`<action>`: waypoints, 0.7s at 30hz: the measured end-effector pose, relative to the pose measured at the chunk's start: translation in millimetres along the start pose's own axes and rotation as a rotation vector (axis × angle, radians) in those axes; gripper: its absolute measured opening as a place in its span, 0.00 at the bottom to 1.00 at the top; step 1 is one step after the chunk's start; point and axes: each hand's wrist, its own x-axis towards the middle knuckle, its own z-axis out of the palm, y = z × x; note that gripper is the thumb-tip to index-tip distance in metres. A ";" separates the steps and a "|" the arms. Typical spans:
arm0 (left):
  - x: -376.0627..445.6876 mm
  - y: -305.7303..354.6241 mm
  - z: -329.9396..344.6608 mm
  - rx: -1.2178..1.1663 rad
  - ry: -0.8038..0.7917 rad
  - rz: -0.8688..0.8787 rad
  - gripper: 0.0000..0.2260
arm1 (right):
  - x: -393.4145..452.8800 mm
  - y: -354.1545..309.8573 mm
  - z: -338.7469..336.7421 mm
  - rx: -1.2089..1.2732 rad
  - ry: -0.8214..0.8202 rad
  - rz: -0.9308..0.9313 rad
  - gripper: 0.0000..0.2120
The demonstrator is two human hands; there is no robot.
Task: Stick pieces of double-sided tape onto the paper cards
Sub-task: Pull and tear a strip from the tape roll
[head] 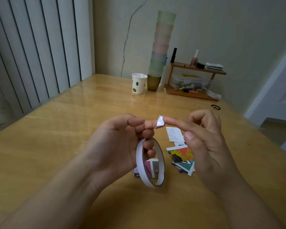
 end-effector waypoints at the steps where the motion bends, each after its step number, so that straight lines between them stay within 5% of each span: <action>1: 0.7 -0.4 -0.7 -0.005 0.000 0.012 0.11 | -0.4 0.0 0.2 -0.006 0.002 0.001 0.20; 8: 3.4 1.6 -4.2 0.045 -0.002 0.157 0.13 | 0.2 4.5 1.6 -0.064 0.070 0.092 0.14; 14: 4.6 -4.7 0.8 0.315 0.087 0.147 0.17 | 1.2 -13.0 0.7 -0.095 0.278 -0.047 0.06; 21: 4.1 -9.3 2.5 0.407 0.035 0.147 0.18 | 3.2 -17.5 -1.5 -0.230 0.313 -0.173 0.07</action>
